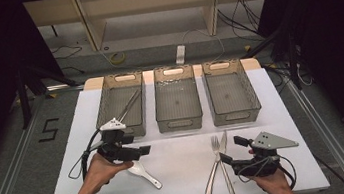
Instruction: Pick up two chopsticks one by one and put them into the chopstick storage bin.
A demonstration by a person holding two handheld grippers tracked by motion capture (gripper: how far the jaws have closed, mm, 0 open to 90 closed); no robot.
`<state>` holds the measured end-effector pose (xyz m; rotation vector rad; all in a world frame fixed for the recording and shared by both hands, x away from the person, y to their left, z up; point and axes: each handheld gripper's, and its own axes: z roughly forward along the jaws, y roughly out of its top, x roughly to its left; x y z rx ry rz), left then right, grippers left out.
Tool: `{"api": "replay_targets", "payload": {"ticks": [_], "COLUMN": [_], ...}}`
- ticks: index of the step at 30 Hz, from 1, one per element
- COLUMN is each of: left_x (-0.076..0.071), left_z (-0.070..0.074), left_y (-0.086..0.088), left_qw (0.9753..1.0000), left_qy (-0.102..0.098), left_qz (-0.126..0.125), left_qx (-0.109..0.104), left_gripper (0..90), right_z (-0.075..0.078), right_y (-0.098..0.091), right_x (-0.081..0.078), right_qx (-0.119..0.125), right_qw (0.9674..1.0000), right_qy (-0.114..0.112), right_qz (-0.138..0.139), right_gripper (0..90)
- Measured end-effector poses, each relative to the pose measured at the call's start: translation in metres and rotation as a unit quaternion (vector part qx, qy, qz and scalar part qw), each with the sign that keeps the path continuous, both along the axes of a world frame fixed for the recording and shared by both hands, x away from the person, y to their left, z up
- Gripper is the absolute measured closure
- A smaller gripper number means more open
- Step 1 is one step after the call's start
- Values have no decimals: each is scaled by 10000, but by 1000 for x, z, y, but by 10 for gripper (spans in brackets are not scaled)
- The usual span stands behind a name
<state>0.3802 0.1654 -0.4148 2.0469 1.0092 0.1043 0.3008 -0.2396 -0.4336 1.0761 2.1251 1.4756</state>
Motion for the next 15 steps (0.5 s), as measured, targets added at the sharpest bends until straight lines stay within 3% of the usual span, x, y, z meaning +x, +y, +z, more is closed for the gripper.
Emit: {"api": "replay_targets", "payload": {"ticks": [7, 15], "left_x": [-13, -21], "left_z": [-7, -14], "left_y": [-13, -23], "left_qw": [9996, 9990], "left_qy": [42, 84], "left_qz": [-259, -376], "left_qx": [127, 237], "left_gripper": [176, 181], "right_z": [0, 0], "right_y": [0, 0], "right_x": [0, 0], "right_qx": [-18, -26], "right_qw": [10000, 10000], "right_qy": [8, 5], "right_qz": [-19, -39], "right_gripper": [230, 230]}}
